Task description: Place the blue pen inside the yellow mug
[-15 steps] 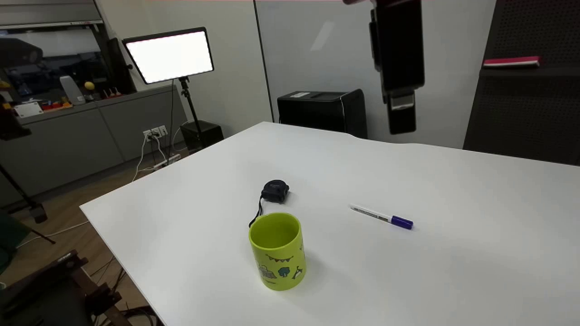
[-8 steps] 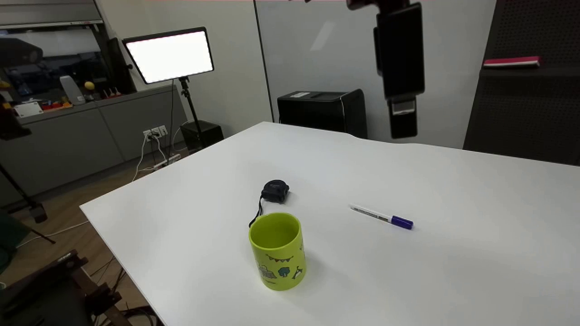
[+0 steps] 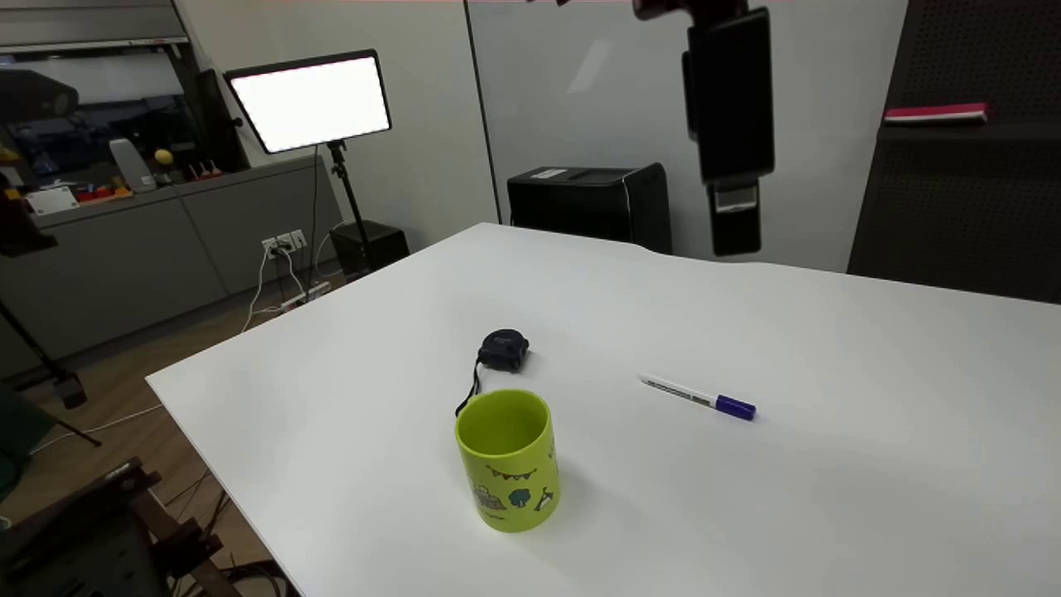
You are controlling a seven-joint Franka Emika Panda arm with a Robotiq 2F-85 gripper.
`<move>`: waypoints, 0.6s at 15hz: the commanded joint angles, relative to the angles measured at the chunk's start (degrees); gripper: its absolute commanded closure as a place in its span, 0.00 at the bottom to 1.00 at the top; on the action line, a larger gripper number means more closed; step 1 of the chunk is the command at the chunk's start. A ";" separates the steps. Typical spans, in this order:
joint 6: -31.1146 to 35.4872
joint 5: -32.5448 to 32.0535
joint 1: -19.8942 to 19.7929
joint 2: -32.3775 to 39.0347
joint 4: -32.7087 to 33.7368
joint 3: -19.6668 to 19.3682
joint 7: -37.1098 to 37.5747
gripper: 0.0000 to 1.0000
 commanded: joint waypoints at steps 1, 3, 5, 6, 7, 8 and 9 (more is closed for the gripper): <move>-0.28 3.38 0.56 3.05 2.55 -1.18 -2.27 0.00; -0.10 4.87 0.48 5.36 4.61 -1.67 -3.13 0.00; -0.45 6.04 0.53 8.11 7.53 -2.33 -3.60 0.00; -0.53 6.59 0.57 9.69 9.33 -2.71 -3.61 0.00; -0.46 7.26 0.64 11.03 10.85 -3.04 -3.65 0.00; -0.28 7.72 0.75 12.76 12.75 -3.41 -3.26 0.00; -0.35 8.26 0.88 14.41 14.60 -3.74 -3.03 0.00</move>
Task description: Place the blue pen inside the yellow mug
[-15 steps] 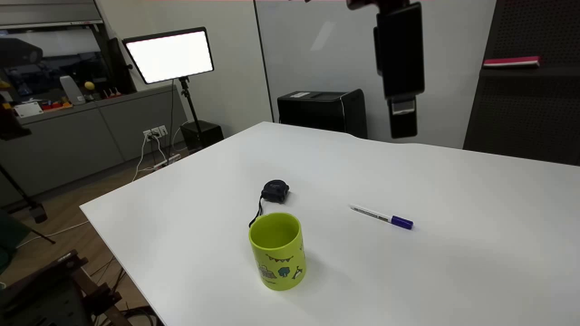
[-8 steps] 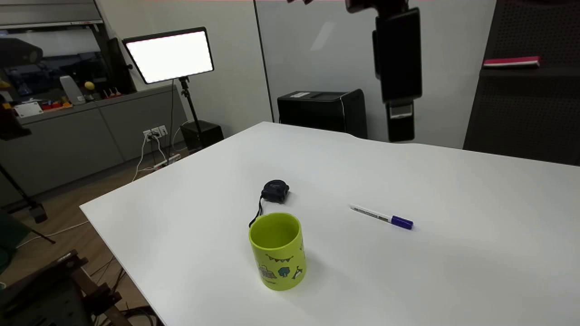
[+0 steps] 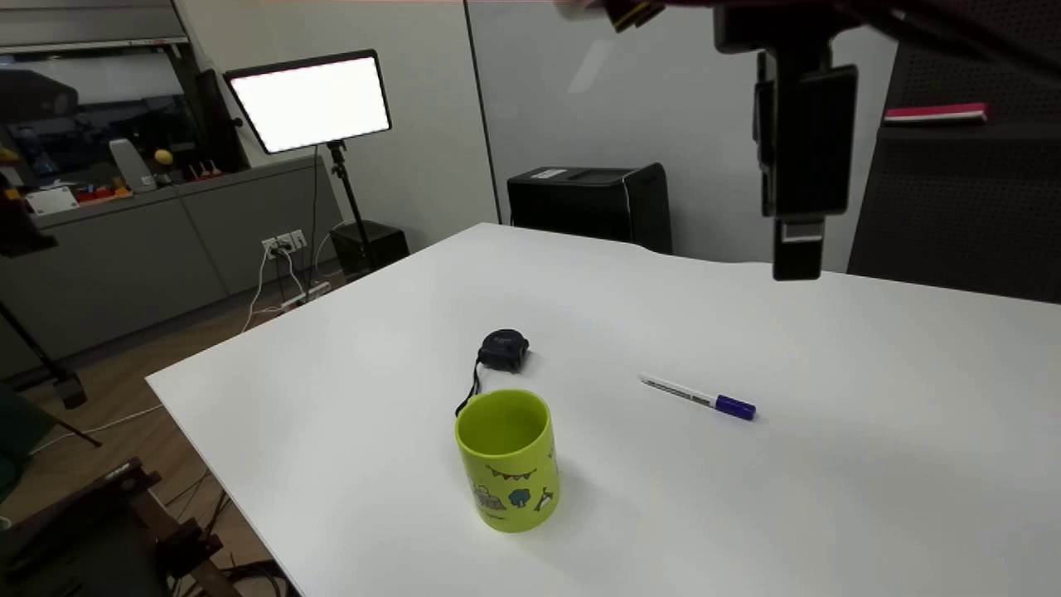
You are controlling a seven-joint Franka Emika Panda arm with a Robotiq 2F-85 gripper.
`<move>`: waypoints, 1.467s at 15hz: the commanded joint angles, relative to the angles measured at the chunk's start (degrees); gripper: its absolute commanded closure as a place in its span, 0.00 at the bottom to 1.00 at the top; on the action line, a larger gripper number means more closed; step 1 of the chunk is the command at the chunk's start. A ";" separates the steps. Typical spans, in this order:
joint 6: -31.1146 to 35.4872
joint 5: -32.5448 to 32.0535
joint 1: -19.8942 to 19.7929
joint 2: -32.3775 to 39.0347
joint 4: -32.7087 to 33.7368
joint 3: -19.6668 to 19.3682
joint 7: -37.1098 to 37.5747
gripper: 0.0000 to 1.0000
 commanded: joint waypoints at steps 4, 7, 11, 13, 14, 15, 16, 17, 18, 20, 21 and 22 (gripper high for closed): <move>0.02 3.37 1.55 13.27 14.65 -2.62 1.58 0.00; -0.12 5.08 2.18 19.13 20.12 -3.06 1.86 0.00; 0.43 5.92 4.02 25.70 25.36 -3.90 3.88 0.00; 0.94 5.91 5.46 28.34 27.13 -4.42 5.92 0.00; 1.31 5.86 6.22 29.45 27.81 -4.74 6.99 0.00; 1.69 5.85 7.22 30.59 28.36 -5.02 8.52 0.00; 2.26 5.91 8.17 31.69 28.81 -5.41 10.23 0.00; 2.37 6.10 8.79 32.55 29.21 -5.56 11.51 0.00; 2.95 6.15 9.54 33.39 29.47 -5.88 12.97 0.00; 3.13 6.25 10.60 34.69 30.10 -6.22 15.27 0.00; 3.11 6.23 10.95 35.17 30.38 -6.34 16.12 0.00; 3.04 6.24 11.18 35.59 30.66 -6.38 16.79 0.00</move>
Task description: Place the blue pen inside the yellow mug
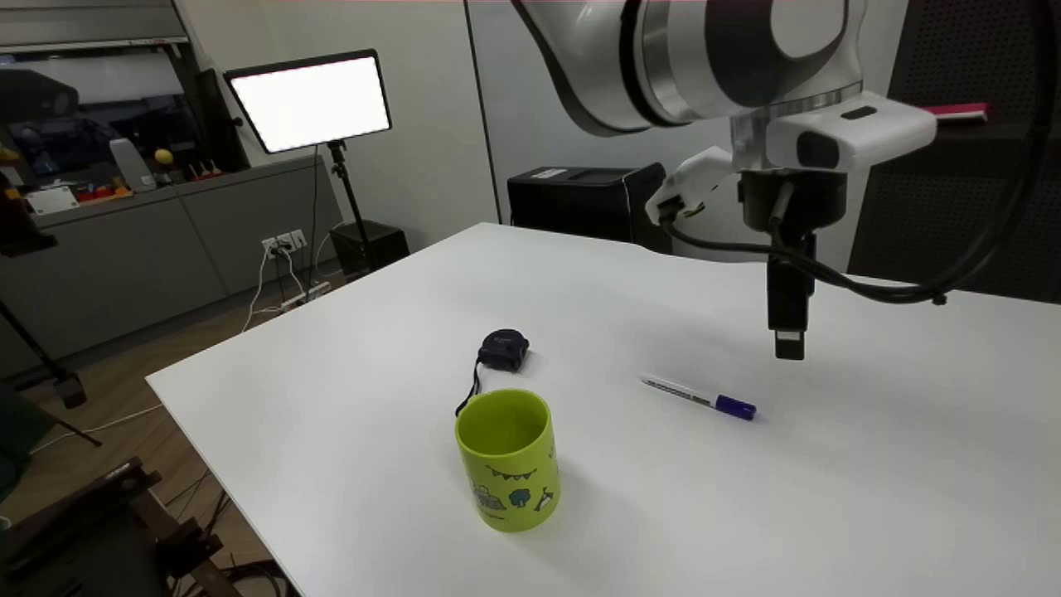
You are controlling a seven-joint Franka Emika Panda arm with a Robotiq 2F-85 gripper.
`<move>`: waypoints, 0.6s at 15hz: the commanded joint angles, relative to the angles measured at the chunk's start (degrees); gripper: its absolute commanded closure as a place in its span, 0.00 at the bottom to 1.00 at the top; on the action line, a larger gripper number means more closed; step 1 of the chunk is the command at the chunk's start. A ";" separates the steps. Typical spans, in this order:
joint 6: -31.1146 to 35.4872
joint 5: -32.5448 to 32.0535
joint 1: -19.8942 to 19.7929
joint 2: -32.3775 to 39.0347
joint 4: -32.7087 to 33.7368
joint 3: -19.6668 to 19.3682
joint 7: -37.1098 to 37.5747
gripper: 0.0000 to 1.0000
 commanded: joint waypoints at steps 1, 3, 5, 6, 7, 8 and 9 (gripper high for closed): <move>-0.63 0.67 1.50 2.44 3.09 -1.27 4.24 0.00; -0.87 0.62 1.50 2.85 3.48 -1.11 4.68 0.00; -0.87 0.29 1.43 3.14 3.86 -1.09 4.42 0.00; -1.02 0.20 1.36 3.22 4.03 -1.05 4.13 0.00; -1.28 0.11 1.29 3.30 4.23 -1.02 3.84 0.00; -1.48 -0.03 1.31 3.38 4.36 -1.08 3.71 0.00; 0.81 -0.04 3.28 3.48 1.74 -0.84 5.54 0.00</move>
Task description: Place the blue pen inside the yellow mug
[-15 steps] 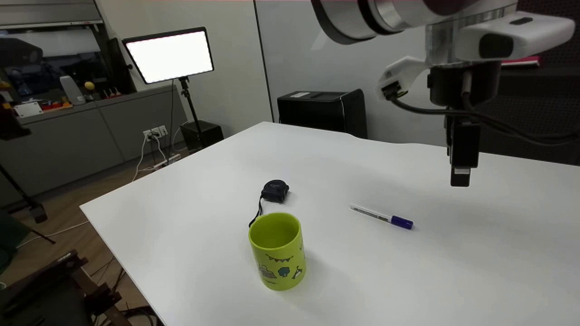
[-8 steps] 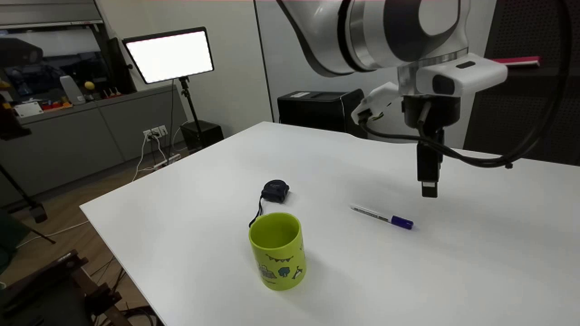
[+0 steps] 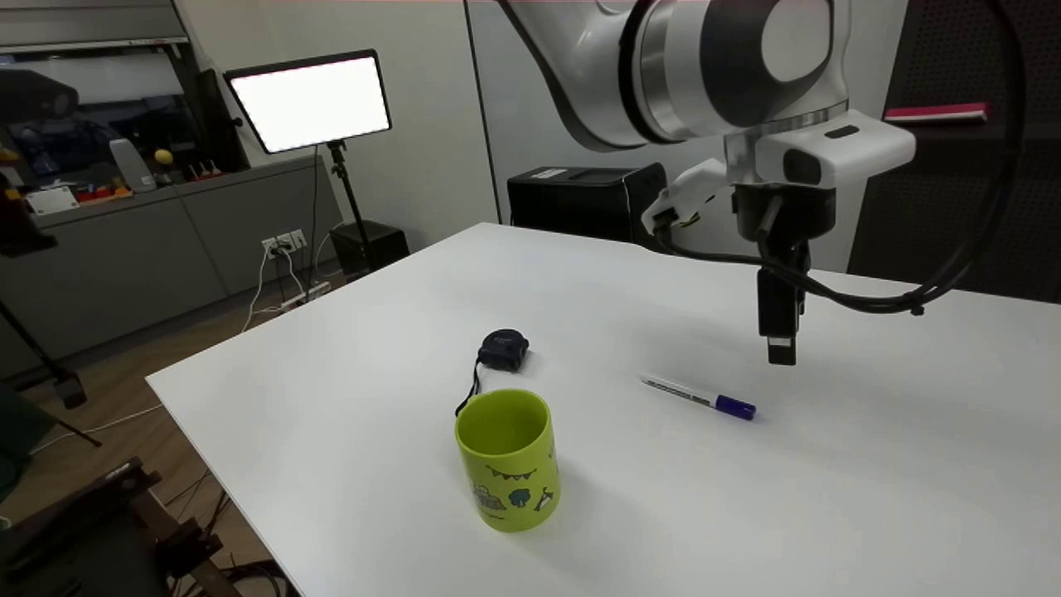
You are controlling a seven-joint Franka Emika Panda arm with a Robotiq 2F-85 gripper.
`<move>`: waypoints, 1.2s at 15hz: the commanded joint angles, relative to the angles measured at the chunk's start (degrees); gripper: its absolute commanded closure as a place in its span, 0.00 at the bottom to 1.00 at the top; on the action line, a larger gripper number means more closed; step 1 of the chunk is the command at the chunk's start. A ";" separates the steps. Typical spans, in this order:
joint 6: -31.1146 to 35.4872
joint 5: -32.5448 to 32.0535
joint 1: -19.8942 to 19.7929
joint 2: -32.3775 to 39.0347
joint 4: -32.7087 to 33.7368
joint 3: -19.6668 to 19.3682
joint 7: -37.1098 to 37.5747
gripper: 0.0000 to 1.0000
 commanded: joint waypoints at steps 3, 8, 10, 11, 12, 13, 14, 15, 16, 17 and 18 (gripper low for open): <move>-0.21 -0.38 3.96 2.12 -0.21 0.15 2.35 0.00; -0.10 0.07 2.81 2.29 -0.05 0.35 -0.11 0.00; -0.10 0.10 2.49 2.30 -0.02 0.28 -0.18 0.00; -0.10 0.11 2.42 2.30 -0.02 0.28 -0.20 0.00; -0.10 0.11 2.45 2.30 -0.02 0.29 -0.20 0.00; -0.10 0.11 2.45 2.30 -0.02 0.29 -0.20 0.00; -0.10 0.11 2.46 2.30 -0.02 0.29 -0.20 0.00; -0.09 0.11 2.47 2.30 -0.02 0.29 -0.19 0.00; -0.09 0.11 2.47 2.30 -0.02 0.29 -0.19 0.00; -0.68 -0.01 2.50 2.69 0.45 0.24 -0.18 0.00; -0.88 -0.27 2.80 3.08 0.64 -0.05 0.15 0.00</move>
